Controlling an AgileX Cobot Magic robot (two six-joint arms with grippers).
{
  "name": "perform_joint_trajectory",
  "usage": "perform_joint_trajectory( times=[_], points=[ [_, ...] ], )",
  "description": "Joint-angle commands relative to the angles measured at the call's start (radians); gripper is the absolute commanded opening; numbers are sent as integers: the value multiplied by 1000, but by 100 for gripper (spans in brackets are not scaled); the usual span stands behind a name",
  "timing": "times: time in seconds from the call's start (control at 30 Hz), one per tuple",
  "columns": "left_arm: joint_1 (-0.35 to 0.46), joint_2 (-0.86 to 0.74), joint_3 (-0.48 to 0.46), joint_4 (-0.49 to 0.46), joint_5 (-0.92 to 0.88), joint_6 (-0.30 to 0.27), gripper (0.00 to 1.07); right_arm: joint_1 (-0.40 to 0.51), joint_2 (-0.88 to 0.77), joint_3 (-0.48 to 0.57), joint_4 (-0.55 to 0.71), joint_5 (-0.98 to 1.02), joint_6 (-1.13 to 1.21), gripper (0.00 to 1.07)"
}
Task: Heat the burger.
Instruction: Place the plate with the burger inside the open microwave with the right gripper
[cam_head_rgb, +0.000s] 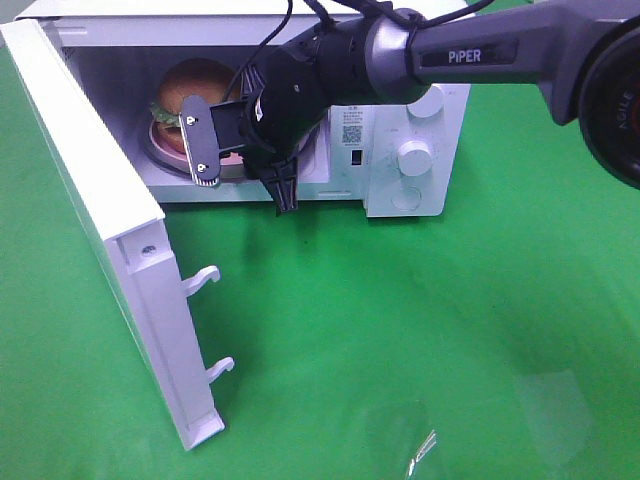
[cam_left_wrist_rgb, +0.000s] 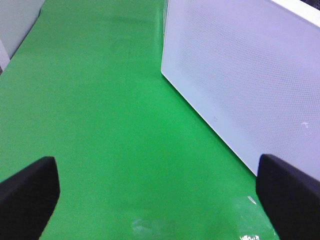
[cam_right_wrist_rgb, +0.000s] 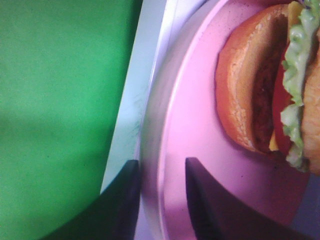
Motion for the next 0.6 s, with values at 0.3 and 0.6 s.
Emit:
perform_joint_trajectory(
  times=[0.3, 0.6],
  points=[
    [0, -1, 1, -5, -4, -2, 100, -2, -7, -9, -5, 4, 36, 35],
    [0, -1, 1, -5, -4, -2, 100, -2, -47, 59, -37, -2, 38, 43]
  ],
)
